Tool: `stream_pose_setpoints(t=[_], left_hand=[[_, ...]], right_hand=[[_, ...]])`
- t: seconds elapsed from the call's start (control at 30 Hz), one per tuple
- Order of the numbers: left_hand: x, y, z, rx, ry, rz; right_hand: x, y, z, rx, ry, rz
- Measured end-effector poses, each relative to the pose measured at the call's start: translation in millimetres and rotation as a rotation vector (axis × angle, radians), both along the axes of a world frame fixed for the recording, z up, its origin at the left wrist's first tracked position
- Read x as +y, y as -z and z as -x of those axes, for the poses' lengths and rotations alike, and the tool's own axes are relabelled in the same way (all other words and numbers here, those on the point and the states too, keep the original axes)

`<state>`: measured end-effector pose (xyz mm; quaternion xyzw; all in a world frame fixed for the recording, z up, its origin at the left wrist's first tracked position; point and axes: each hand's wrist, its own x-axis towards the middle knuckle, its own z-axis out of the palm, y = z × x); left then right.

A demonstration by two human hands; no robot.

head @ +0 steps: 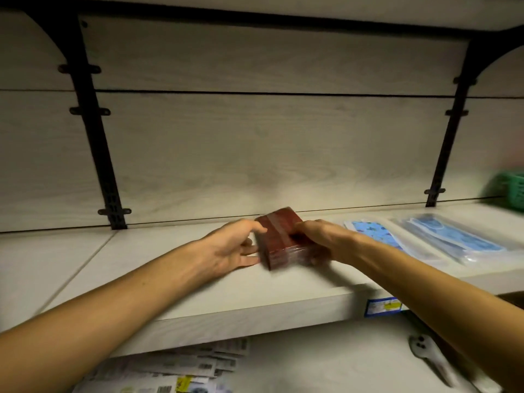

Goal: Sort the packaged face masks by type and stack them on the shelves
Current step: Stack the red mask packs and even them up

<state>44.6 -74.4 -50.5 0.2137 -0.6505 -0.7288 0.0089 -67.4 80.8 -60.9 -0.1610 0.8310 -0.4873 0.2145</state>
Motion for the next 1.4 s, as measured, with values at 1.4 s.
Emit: stream_pose_setpoints(t=[1.4], left_hand=[[66.2,-3.2,-19.4,-0.066,-0.100,0.782]], right_hand=[[72.7,-19.5,-9.6,0.579,-0.236,-0.443]])
